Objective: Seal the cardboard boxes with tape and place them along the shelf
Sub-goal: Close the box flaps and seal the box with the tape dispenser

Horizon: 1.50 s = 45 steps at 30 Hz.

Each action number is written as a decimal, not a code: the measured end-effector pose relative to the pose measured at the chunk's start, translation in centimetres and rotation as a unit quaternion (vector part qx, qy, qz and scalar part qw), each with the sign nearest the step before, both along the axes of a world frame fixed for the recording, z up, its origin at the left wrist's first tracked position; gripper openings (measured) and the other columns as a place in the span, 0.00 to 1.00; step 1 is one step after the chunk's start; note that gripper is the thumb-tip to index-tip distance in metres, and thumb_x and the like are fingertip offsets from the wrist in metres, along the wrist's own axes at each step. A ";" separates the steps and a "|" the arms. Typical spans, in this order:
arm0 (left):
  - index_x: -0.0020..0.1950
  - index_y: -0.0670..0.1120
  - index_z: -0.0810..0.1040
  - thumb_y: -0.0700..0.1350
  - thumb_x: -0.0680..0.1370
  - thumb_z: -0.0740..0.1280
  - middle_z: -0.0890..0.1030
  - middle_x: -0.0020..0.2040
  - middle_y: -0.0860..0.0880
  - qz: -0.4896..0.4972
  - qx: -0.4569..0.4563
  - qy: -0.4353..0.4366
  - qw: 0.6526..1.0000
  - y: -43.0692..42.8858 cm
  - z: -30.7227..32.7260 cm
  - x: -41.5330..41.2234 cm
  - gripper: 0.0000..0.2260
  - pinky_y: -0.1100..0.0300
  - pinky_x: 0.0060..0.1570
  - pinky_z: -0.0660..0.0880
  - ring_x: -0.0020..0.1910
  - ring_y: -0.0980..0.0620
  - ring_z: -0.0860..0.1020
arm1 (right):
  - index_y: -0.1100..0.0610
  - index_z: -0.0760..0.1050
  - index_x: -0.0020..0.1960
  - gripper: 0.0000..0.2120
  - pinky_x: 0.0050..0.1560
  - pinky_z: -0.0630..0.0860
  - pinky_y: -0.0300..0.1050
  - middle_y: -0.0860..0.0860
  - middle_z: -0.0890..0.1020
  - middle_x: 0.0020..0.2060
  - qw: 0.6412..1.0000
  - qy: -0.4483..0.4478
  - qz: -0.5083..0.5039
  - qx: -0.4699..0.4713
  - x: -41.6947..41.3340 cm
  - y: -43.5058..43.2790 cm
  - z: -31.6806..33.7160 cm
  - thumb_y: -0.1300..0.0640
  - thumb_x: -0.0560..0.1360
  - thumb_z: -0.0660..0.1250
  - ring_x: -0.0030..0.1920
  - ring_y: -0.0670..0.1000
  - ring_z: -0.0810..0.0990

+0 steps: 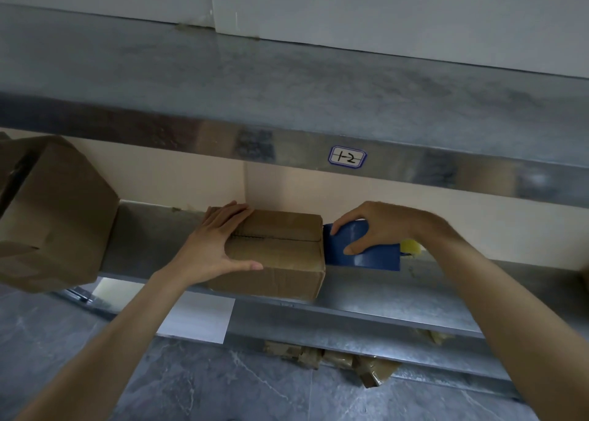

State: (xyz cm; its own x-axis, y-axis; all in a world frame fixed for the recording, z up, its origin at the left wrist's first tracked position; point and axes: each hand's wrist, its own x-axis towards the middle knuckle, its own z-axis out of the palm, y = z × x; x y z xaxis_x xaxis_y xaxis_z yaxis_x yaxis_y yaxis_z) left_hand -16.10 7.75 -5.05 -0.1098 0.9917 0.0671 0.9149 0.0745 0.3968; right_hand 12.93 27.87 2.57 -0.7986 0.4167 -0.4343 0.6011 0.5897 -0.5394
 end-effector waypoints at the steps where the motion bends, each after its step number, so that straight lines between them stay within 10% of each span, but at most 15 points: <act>1: 0.79 0.58 0.56 0.82 0.63 0.58 0.56 0.79 0.58 -0.001 0.000 0.001 1.000 0.0 0.0 0.0 0.50 0.52 0.74 0.51 0.78 0.56 0.52 | 0.37 0.78 0.59 0.19 0.56 0.79 0.51 0.43 0.80 0.59 1.000 -0.008 -0.006 0.009 -0.2 -0.4 -0.6 0.42 0.69 0.76 0.55 0.48 0.79; 9: 0.79 0.58 0.56 0.83 0.62 0.59 0.56 0.79 0.58 0.003 0.000 -0.008 1.000 -0.2 0.0 0.0 0.51 0.49 0.76 0.55 0.78 0.56 0.54 | 0.33 0.63 0.66 0.23 0.35 0.73 0.43 0.50 0.78 0.51 0.983 0.011 -0.174 0.057 1.3 -3.3 -6.9 0.49 0.75 0.64 0.41 0.50 0.78; 15: 0.79 0.56 0.57 0.82 0.62 0.58 0.56 0.79 0.58 -0.005 0.004 -0.024 1.000 -0.3 0.1 -0.1 0.52 0.57 0.74 0.47 0.78 0.56 0.53 | 0.42 0.51 0.78 0.31 0.44 0.78 0.56 0.67 0.81 0.48 0.978 0.019 -0.198 0.060 2.2 -5.6 -11.1 0.59 0.81 0.60 0.41 0.64 0.80; 21: 0.79 0.55 0.58 0.81 0.64 0.58 0.56 0.79 0.58 -0.017 0.010 -0.029 0.999 -0.3 0.3 -0.2 0.50 0.57 0.74 0.44 0.79 0.56 0.52 | 0.40 0.40 0.79 0.35 0.27 0.71 0.45 0.53 0.77 0.31 0.966 -0.001 -0.227 0.125 1.9 -7.5 -12.0 0.54 0.82 0.59 0.29 0.53 0.76; 25: 0.79 0.55 0.57 0.81 0.64 0.57 0.56 0.79 0.57 -0.020 0.016 -0.015 1.000 -0.5 0.2 -0.1 0.50 0.51 0.77 0.46 0.79 0.55 0.52 | 0.40 0.37 0.78 0.35 0.24 0.65 0.41 0.48 0.76 0.37 0.949 -0.039 -0.243 0.196 1.7 -8.6 -11.1 0.45 0.82 0.58 0.30 0.48 0.74; 33: 0.77 0.50 0.64 0.80 0.64 0.59 0.64 0.76 0.53 -0.026 0.095 -0.010 0.995 -1.8 0.0 0.3 0.49 0.50 0.77 0.50 0.77 0.51 0.59 | 0.52 0.66 0.72 0.20 0.47 0.77 0.49 0.53 0.76 0.61 0.882 0.211 -0.319 0.275 -0.4 -10.8 -6.5 0.53 0.81 0.63 0.57 0.55 0.77; 39: 0.74 0.50 0.69 0.79 0.68 0.58 0.68 0.74 0.52 -0.017 0.123 -0.003 0.992 -2.7 0.3 0.8 0.44 0.46 0.76 0.55 0.75 0.51 0.62 | 0.52 0.69 0.70 0.20 0.69 0.68 0.47 0.49 0.69 0.69 0.890 0.297 -0.295 0.181 -4.9 -13.8 -5.9 0.50 0.80 0.64 0.70 0.48 0.67; 45: 0.68 0.47 0.76 0.64 0.78 0.61 0.74 0.70 0.50 0.053 0.181 -0.055 0.981 -2.5 -0.2 1.1 0.27 0.44 0.70 0.63 0.74 0.48 0.65 | 0.48 0.64 0.74 0.26 0.67 0.62 0.38 0.45 0.60 0.73 0.883 0.298 -0.329 0.150 -6.2 -15.0 -7.6 0.45 0.78 0.65 0.71 0.46 0.63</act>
State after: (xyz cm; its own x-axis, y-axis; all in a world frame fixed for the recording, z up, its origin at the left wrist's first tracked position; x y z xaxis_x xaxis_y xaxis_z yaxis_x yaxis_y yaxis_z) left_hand -14.97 5.23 -5.22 -0.2373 0.8879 0.3941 0.8601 0.0035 0.5101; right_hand 6.72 12.90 -5.02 -0.3895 0.9012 0.1899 0.5292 0.3878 -0.7547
